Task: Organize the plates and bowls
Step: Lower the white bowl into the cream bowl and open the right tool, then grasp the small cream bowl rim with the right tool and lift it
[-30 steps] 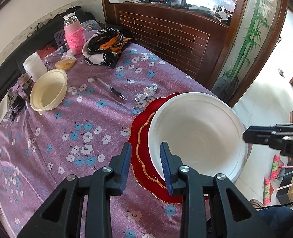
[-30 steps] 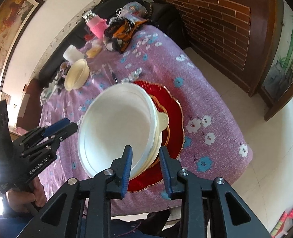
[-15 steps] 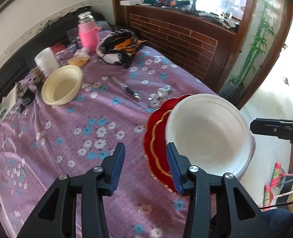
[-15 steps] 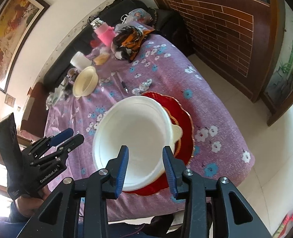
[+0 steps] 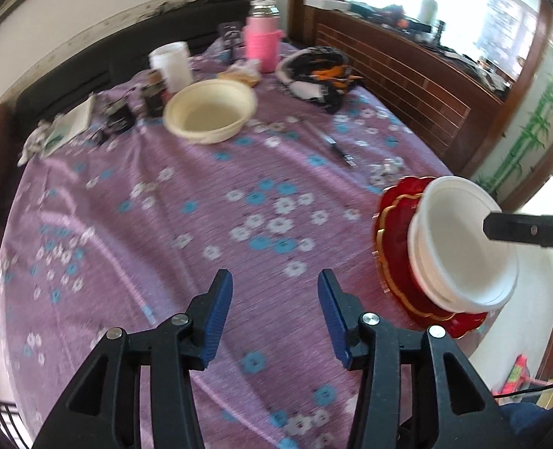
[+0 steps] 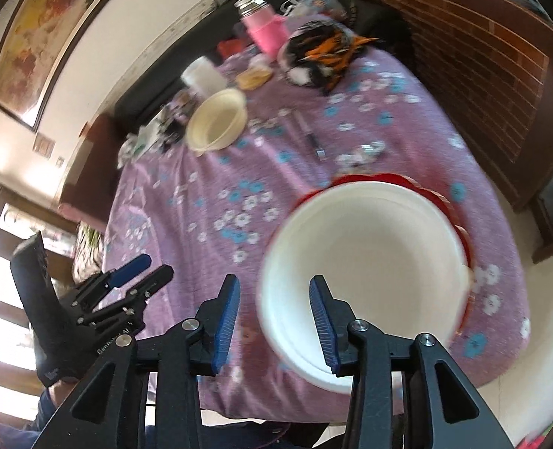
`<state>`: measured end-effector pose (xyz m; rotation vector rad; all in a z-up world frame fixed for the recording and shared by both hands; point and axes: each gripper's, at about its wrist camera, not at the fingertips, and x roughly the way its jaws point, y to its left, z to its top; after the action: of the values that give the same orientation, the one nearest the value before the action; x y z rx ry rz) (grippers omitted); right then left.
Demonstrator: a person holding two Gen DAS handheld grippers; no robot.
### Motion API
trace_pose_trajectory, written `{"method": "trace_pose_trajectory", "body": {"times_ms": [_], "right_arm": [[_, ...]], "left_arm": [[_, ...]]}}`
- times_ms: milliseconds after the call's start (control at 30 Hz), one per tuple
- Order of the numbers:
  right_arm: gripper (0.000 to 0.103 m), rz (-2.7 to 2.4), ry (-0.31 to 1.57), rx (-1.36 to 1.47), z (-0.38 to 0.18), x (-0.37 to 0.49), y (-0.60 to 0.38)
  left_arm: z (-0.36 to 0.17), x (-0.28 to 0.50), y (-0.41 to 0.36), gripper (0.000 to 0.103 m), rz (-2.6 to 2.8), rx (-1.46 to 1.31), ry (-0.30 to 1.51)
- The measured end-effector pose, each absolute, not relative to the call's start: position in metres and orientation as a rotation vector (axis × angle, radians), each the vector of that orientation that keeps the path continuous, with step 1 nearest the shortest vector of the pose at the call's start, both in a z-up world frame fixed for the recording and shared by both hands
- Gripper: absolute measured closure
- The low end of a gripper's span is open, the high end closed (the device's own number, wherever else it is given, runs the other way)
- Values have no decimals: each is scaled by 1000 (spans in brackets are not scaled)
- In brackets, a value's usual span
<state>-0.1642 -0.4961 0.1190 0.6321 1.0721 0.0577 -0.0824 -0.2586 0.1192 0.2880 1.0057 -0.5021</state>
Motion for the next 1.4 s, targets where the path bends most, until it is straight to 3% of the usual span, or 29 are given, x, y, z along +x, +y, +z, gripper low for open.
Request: {"method": "trace_pose_trajectory", "body": {"times_ms": [467,1000,1067,1133,1300,1400], "right_arm": [[45,149,1117,685,123,-34,-424],[44,-120,1074,1195,15,124,-425],[50,-171,1098,1221,4,134,-426],[80,-185,1108,1229,-3,139,-427],[92,-124,1137,1145,-1,137,-422],[93,-35,1171,1057,12,119,-414]], "left_arm": [[103,-81,-158,56,-341,178,1054],[78,-75,-36,56,-142,105,1126],[75,-74,-28,56,-128,97,1135],[74,-73,-24,56,-121,91,1138],[76,-69,-24,56,-126,76,1132],[80,-64,-30,56,-145,72,1116]]}}
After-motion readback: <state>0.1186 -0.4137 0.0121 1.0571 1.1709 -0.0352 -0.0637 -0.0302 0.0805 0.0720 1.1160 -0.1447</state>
